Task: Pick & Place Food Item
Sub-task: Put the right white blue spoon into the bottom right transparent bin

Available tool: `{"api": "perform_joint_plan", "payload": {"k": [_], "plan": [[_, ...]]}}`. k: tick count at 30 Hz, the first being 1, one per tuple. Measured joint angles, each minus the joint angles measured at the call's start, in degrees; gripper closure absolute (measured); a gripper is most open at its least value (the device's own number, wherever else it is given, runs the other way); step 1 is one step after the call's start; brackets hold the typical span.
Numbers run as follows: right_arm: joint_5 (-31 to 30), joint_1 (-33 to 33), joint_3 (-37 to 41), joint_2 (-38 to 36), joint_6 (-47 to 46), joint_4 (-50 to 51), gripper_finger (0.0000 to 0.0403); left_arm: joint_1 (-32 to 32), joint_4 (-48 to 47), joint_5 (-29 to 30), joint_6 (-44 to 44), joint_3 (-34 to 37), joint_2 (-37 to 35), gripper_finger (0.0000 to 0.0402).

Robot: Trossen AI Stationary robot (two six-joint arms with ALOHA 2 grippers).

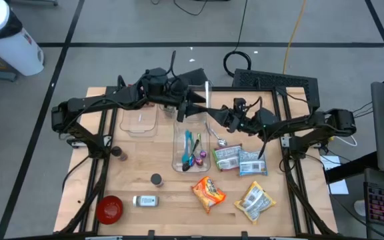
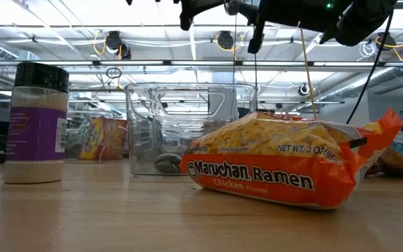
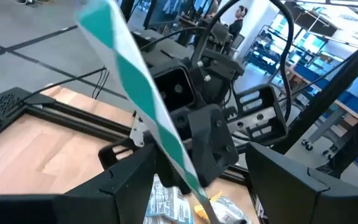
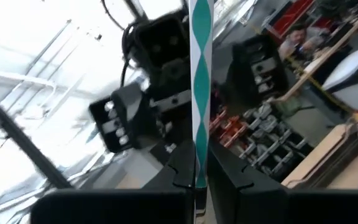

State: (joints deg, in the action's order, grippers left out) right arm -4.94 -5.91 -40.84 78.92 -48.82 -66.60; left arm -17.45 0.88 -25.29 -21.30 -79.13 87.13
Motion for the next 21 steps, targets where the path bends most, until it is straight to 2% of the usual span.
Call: {"api": "perform_joint_plan", "payload": {"k": [5,17,21], "plan": [[3.73,0.04,0.00,0.00,0.04,-1.35,0.0394,-0.26,1.93,0.25,-0.11,0.00,0.00,0.0147],[5.28,0.41,0.00,0.00,0.02,-2.45,0.0394,-0.26,4.03,3.86,-1.26,0.00,0.00,0.0148],[5.39,0.39,0.00,0.00,0.00,-2.25,0.0394,-0.26,3.98,4.80,-1.70,0.00,0.00,0.0173]]}}
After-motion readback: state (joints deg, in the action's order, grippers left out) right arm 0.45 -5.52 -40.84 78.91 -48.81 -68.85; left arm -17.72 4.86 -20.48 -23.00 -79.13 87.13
